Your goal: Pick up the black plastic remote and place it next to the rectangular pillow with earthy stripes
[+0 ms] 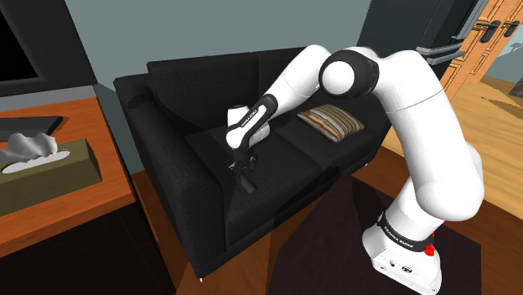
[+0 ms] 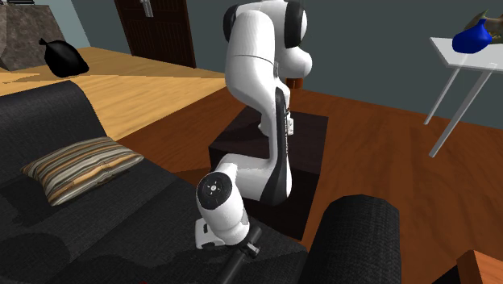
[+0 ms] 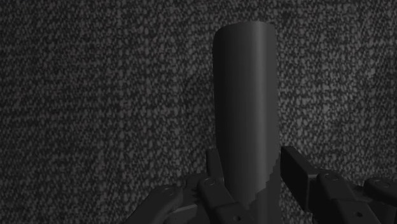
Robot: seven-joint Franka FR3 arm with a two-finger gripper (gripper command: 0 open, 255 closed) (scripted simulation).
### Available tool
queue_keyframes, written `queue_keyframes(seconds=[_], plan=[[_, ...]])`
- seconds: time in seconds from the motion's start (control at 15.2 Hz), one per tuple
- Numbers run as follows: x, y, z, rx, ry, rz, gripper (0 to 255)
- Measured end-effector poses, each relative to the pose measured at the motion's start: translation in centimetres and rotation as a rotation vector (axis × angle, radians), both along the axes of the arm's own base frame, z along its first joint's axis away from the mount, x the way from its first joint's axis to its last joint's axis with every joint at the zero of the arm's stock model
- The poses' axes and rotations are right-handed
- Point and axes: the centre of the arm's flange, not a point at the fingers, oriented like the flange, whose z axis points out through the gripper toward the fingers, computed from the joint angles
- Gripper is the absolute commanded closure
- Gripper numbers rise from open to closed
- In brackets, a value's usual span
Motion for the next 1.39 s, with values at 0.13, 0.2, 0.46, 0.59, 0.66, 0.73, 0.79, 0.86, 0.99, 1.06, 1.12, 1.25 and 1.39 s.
queue_keyframes(seconds=[0.13,0.2,0.46,0.59,0.66,0.73,0.79,0.86,0.99,1.06,1.12,1.25,1.39], plan=[[0.0,0.3,0.0,0.001,0.006,0.001,255],[-0.1,0.4,0.2,0.002,0.009,0.003,255],[-0.2,0.5,2.0,0.003,0.011,0.005,255],[-0.1,0.5,3.1,0.003,0.010,0.005,255],[0.0,0.6,3.7,0.003,0.010,0.005,255],[-0.1,0.6,4.2,0.003,0.010,0.005,255],[-0.1,0.6,4.7,0.003,0.011,0.005,255],[-0.1,0.6,5.2,0.003,0.010,0.005,255],[-0.1,0.6,6.3,0.003,0.010,0.005,255],[0.0,0.6,6.8,0.003,0.010,0.005,255],[-0.1,0.5,7.4,0.003,0.010,0.005,255],[-0.2,0.5,8.5,0.003,0.011,0.005,255],[-0.1,0.5,9.4,0.004,0.011,0.005,255]])
